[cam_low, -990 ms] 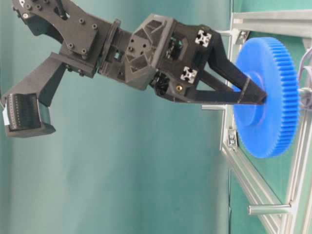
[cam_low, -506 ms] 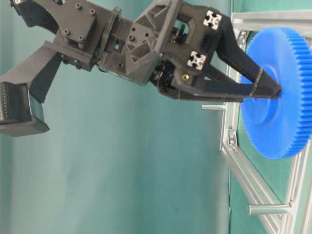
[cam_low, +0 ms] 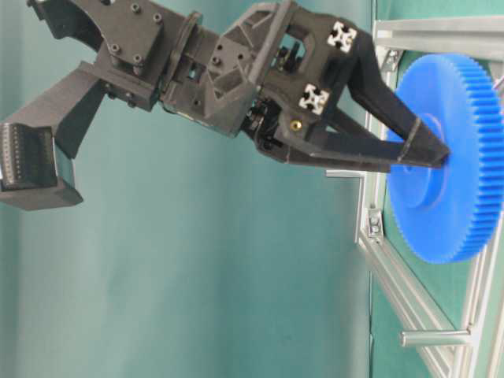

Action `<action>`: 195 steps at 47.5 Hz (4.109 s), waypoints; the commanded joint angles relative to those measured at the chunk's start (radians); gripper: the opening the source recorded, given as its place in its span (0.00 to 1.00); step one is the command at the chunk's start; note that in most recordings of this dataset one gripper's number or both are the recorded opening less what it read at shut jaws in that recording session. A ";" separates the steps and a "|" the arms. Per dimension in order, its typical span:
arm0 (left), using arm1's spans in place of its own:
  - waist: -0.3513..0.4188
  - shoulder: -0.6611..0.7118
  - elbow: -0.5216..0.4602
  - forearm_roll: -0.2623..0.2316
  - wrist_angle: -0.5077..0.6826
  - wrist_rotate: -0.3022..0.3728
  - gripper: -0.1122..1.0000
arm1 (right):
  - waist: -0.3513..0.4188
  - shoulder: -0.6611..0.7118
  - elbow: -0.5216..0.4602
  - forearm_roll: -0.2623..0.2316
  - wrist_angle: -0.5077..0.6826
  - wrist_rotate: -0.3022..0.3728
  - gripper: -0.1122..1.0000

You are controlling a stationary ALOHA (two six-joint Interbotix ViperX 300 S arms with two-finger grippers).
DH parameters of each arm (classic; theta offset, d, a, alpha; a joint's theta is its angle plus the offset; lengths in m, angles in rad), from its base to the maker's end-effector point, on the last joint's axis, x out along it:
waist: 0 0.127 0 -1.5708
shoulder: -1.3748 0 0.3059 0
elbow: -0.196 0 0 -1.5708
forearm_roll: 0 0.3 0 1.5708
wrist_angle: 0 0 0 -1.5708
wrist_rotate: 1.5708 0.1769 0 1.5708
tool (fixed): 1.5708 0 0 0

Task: Find the location of the shaft and insert the gear.
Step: 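Adjust the gear's position to align its bore with the shaft, then push the gear down onto the shaft with the right gripper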

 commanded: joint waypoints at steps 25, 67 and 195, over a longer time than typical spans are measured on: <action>0.002 0.011 -0.026 -0.003 -0.003 -0.002 0.11 | -0.092 -0.034 0.029 -0.034 -0.037 0.002 0.72; 0.002 0.011 -0.026 -0.003 0.009 -0.002 0.11 | -0.094 -0.044 0.051 -0.034 -0.112 0.006 0.72; 0.002 0.011 -0.026 -0.003 0.014 -0.003 0.11 | -0.083 0.000 0.161 -0.011 -0.324 0.044 0.72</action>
